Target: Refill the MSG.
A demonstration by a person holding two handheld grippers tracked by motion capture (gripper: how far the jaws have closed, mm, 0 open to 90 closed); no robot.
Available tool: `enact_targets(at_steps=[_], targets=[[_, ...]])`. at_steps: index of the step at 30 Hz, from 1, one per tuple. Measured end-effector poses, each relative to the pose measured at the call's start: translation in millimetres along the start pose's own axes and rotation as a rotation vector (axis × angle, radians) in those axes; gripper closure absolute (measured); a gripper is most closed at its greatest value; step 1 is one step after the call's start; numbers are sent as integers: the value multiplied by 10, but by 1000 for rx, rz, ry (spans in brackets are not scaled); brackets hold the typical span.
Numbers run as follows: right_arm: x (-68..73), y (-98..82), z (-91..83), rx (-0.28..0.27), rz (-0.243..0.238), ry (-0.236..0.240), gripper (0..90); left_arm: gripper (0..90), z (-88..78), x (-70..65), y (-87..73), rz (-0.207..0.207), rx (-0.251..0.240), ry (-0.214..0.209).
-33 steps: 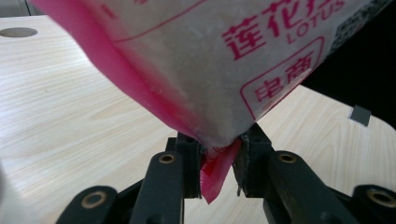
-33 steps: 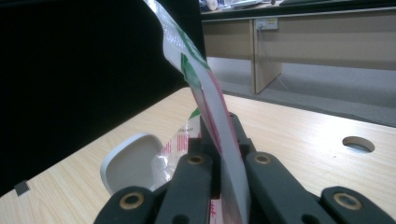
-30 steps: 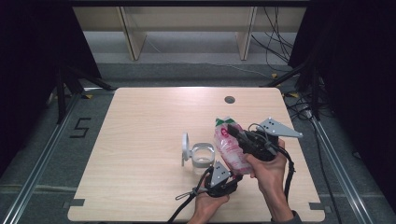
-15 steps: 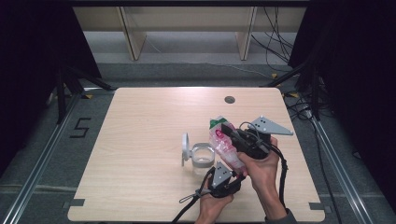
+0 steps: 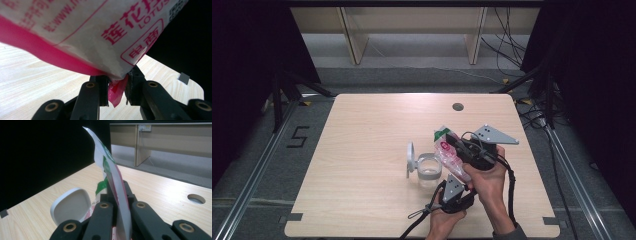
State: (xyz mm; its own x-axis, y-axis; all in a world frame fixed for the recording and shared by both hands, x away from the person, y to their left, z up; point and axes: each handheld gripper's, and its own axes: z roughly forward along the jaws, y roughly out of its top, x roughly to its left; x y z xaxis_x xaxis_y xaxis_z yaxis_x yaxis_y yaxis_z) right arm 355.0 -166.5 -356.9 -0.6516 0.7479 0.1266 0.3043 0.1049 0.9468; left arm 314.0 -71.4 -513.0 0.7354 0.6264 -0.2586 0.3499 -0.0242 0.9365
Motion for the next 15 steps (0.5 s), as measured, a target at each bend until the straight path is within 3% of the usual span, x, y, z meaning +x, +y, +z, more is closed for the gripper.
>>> enact_targets(at_steps=[3,7,8,15], targets=[[-5,-2,28,8,-41,-19,900,748,17,-12,-4,-3,1,-7],[24,-8,47,25,-21,-11,900,749,19,-31,-4,-1,2,-2],[31,-6,72,32,-45,-6,900,750,24,-33,-6,-5,-2,-9],[82,-14,139,50,-74,10,900,753,27,-35,-11,-12,-15,-9]])
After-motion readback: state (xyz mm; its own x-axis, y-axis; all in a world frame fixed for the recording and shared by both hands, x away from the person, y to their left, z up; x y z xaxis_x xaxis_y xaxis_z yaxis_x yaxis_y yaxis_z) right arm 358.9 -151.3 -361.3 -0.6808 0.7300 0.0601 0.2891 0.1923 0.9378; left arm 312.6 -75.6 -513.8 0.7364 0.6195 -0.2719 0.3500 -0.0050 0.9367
